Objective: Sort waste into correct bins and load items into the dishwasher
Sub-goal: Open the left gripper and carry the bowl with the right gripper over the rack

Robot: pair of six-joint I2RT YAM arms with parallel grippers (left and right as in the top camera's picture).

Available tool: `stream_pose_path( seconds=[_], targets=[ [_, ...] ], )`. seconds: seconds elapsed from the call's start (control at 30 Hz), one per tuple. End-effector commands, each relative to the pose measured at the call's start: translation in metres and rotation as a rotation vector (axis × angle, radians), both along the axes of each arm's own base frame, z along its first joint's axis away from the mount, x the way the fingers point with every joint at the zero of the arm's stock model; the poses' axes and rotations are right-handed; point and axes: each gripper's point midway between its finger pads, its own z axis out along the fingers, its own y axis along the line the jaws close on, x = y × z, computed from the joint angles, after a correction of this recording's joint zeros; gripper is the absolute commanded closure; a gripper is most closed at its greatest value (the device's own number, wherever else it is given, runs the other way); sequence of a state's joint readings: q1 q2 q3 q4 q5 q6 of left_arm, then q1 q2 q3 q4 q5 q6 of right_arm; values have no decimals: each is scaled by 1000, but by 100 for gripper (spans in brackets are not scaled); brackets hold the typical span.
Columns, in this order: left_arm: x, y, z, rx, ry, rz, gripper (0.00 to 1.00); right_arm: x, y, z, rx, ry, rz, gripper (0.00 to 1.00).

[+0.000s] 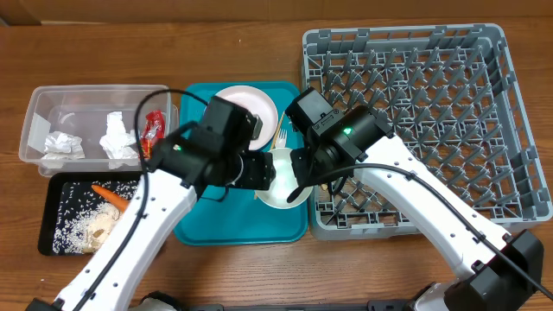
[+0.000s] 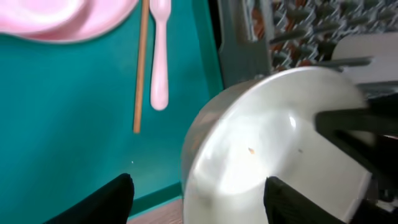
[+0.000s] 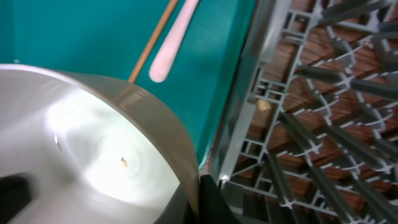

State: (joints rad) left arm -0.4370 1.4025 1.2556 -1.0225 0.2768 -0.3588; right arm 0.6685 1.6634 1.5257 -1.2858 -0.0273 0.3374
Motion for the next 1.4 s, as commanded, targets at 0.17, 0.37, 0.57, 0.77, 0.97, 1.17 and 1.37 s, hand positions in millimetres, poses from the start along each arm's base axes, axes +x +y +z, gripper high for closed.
stream_pose_path(
  seconds=[0.17,0.37,0.57,0.77,0.97,1.17,1.37],
  targets=[
    [28,29,104,-17,-222,6,27,33,-14,5,-103,-171,-46,96],
    [36,55,113,69,-254,84,0,71,-38,23,-245,-387,-124,96],
    [31,57,109,79,-231,83,0,108,-83,61,-476,-653,-270,96],
    [31,57,109,80,-232,83,0,135,-136,93,-598,-802,-473,96],
    [31,57,109,79,-231,83,0,182,-199,110,-565,-857,-582,96],
    [31,57,109,79,-231,83,0,209,-240,115,-583,-912,-659,96],
    [31,57,109,79,-231,83,0,227,-251,88,-737,-875,-595,96]
  ],
)
